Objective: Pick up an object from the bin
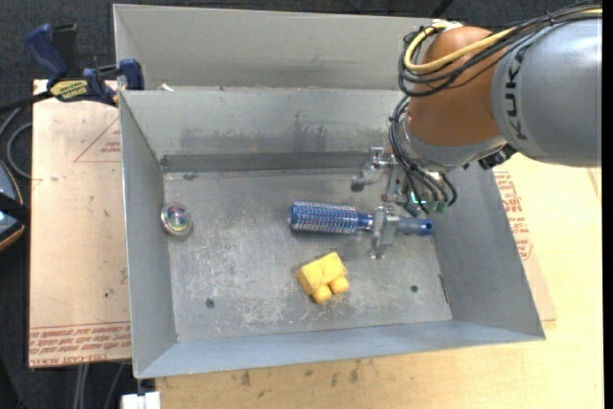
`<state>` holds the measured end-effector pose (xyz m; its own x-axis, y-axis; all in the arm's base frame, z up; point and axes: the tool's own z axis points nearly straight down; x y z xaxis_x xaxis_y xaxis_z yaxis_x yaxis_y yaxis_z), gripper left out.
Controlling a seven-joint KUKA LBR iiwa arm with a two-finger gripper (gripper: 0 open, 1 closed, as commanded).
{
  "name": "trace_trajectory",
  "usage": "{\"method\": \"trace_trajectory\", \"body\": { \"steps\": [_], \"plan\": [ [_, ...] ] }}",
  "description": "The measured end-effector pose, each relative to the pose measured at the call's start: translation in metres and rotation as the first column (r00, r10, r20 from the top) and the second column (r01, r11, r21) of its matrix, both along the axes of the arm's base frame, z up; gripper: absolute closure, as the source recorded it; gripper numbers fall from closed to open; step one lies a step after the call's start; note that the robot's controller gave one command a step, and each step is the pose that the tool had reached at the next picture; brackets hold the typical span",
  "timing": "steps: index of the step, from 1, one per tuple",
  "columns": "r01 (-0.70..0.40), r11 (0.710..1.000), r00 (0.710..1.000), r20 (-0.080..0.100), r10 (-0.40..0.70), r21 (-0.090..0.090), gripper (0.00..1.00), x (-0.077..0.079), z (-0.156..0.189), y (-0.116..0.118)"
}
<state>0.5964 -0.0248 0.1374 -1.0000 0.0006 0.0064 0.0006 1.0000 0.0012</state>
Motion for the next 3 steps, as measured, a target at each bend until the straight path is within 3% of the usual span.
{"method": "trace_trajectory", "body": {
  "steps": [1, 2, 3],
  "plan": [
    [0.053, 0.999, 0.999, 0.009, -0.053, 0.001, 0.00, -0.007, -0.059, -0.012],
    [0.051, 0.999, 0.999, 0.010, -0.051, 0.000, 1.00, -0.006, -0.057, -0.012],
    [0.066, 0.998, 0.998, 0.016, -0.066, -0.001, 1.00, -0.007, 0.076, -0.023]
  ]
}}
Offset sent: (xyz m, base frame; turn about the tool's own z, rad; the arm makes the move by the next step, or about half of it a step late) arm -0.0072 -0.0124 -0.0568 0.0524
